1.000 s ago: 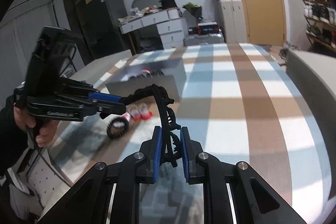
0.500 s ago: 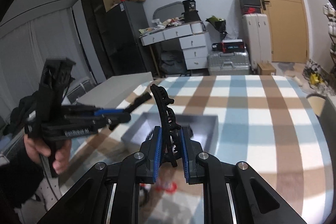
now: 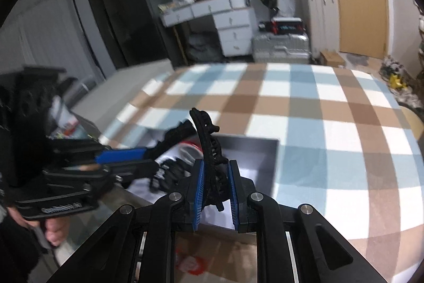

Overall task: Organize jewelry
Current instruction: 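Carry both clips over the grey box and open both grippers, then withdraw both open grippers from the grey box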

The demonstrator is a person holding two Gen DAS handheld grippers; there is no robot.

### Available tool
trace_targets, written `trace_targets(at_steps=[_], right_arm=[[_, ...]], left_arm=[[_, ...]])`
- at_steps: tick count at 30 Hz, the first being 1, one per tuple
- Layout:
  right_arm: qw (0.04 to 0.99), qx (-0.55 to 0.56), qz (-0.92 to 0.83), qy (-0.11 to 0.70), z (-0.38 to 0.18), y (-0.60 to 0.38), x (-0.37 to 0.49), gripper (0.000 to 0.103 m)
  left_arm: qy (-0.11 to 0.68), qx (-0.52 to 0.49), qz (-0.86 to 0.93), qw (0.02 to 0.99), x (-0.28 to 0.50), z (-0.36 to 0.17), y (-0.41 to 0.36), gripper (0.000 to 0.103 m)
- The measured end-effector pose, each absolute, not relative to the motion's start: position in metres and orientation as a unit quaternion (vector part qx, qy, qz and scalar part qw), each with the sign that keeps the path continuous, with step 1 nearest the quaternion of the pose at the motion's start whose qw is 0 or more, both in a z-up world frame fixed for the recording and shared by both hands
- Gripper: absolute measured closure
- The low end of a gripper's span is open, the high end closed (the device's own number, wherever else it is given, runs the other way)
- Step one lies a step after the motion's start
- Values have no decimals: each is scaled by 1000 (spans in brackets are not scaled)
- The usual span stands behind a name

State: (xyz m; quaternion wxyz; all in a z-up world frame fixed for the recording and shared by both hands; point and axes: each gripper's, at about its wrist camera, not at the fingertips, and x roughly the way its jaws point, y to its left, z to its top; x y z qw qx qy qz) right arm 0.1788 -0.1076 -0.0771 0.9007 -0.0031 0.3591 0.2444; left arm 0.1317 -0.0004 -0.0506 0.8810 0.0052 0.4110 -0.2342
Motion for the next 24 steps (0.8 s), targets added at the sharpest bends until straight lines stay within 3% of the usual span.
trace_targets(at_steps=[9,11,13,15,18,24], right_arm=[[906,-9,240,348,-74,-112,175,84],[910,-1,234,341,-70,-117,172,83],[913,15,232,335,-66,-126,167,80],[915,29,231,329,-62,-134,160,79],[916,41,233,323,-57,-141,149,76],[911,60,256,319,-57,-144,122,60]], left_arm=[[408,5,-226,885,133,-48,-1,88],[413,-2,-220,884,133,-46,2,82],[410,-9,-221,885,130,-43,4,62],[400,-7,-225,888,124,-39,4,56],[391,-1,-221,893,115,-34,4,56],[382,-6,-199,903,94,-31,10,56]])
